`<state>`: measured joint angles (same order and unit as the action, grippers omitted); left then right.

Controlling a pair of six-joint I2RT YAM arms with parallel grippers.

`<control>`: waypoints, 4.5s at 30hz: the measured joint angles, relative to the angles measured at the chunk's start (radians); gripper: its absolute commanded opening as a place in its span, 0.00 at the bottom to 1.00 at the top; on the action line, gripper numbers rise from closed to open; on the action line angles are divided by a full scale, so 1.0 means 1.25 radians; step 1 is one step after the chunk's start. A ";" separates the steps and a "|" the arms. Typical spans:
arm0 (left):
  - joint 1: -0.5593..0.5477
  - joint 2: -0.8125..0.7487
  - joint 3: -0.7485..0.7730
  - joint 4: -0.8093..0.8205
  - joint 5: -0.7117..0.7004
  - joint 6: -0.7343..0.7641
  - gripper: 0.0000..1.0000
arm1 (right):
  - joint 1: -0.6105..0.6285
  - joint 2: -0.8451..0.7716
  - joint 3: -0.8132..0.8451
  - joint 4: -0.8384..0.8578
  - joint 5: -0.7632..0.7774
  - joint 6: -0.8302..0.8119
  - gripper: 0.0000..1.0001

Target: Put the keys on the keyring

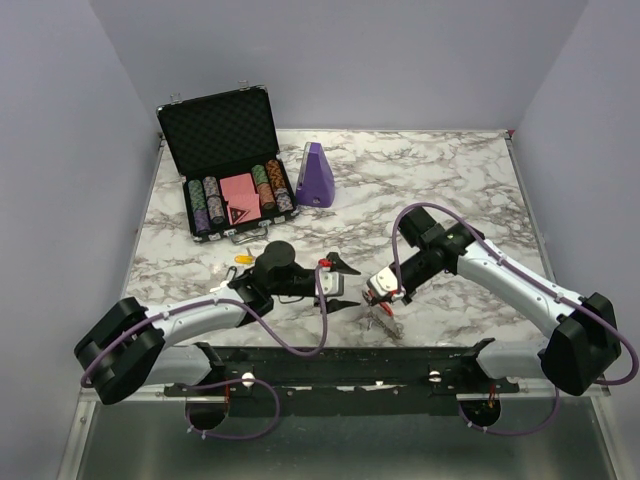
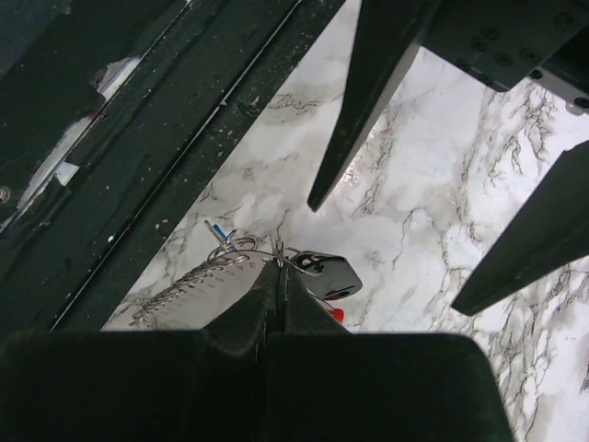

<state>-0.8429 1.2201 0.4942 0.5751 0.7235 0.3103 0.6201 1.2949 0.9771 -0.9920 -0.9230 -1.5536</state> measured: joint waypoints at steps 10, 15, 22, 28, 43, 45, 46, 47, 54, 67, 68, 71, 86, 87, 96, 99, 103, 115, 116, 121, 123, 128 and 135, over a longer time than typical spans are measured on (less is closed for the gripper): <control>-0.065 0.054 0.041 -0.098 -0.048 0.084 0.59 | 0.001 0.000 0.000 -0.002 -0.007 0.006 0.01; -0.085 0.072 0.069 -0.134 -0.085 0.099 0.41 | 0.001 0.000 0.000 -0.003 -0.008 0.008 0.01; -0.092 0.073 0.086 -0.175 -0.103 0.112 0.02 | 0.000 -0.001 0.000 -0.003 -0.008 0.021 0.01; -0.096 0.069 0.083 -0.212 -0.100 0.114 0.00 | -0.003 -0.005 0.000 0.000 -0.005 0.049 0.00; -0.139 -0.086 -0.026 -0.156 -0.232 0.108 0.00 | -0.002 -0.027 -0.006 0.085 -0.030 0.291 0.00; -0.155 -0.095 -0.033 -0.153 -0.263 0.110 0.00 | -0.008 -0.029 -0.009 0.097 -0.036 0.340 0.00; -0.160 -0.097 -0.034 -0.152 -0.280 0.111 0.00 | -0.012 -0.029 -0.010 0.103 -0.039 0.363 0.00; -0.168 -0.100 -0.037 -0.150 -0.290 0.112 0.00 | -0.016 -0.030 -0.011 0.107 -0.043 0.386 0.00; -0.232 -0.128 -0.053 -0.139 -0.405 0.135 0.00 | -0.051 -0.030 -0.020 0.129 -0.086 0.514 0.00; -0.376 -0.131 -0.075 -0.165 -0.589 0.208 0.00 | -0.079 -0.031 -0.095 0.253 -0.177 0.773 0.00; -0.383 -0.125 -0.075 -0.165 -0.603 0.214 0.00 | -0.079 -0.031 -0.101 0.265 -0.178 0.794 0.00; -0.393 -0.108 -0.075 -0.157 -0.638 0.224 0.00 | -0.079 -0.031 -0.114 0.302 -0.177 0.844 0.00; -0.400 -0.145 -0.103 -0.107 -0.773 0.212 0.72 | -0.084 -0.056 -0.116 0.386 -0.136 0.933 0.00; -0.401 -0.157 -0.110 -0.103 -0.783 0.204 0.76 | -0.085 -0.058 -0.116 0.391 -0.131 0.938 0.00; -0.377 -0.287 -0.143 -0.094 -0.868 0.087 0.98 | -0.143 -0.092 -0.105 0.421 -0.023 0.980 0.00; -0.265 -0.358 -0.125 -0.154 -0.819 -0.054 0.99 | -0.172 -0.114 -0.089 0.428 0.069 0.979 0.00; -0.089 -0.385 -0.054 -0.228 -0.720 -0.249 0.99 | -0.207 -0.134 -0.075 0.466 0.237 0.971 0.00; -0.013 -0.347 0.055 -0.370 -0.585 -0.504 0.99 | -0.306 0.150 0.125 0.523 0.514 0.963 0.00; -0.012 -0.357 0.049 -0.371 -0.584 -0.516 0.99 | -0.307 0.190 0.154 0.523 0.526 0.977 0.00; -0.005 -0.436 0.024 -0.409 -0.585 -0.573 0.99 | -0.314 0.369 0.290 0.519 0.554 1.039 0.22; -0.002 -0.480 0.019 -0.434 -0.588 -0.589 0.99 | -0.316 0.410 0.330 0.516 0.557 1.057 0.38; 0.000 -0.582 -0.002 -0.486 -0.609 -0.619 0.99 | -0.327 0.432 0.382 0.521 0.561 1.083 0.62; 0.061 -0.557 0.066 -0.591 -0.612 -0.612 0.99 | -0.430 0.225 0.282 0.532 0.427 1.118 1.00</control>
<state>-0.7662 0.5236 0.5766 -0.1635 -0.0418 -0.4553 0.0822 1.5761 1.3296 -0.3271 -0.3897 -0.1566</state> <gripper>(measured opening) 0.988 0.828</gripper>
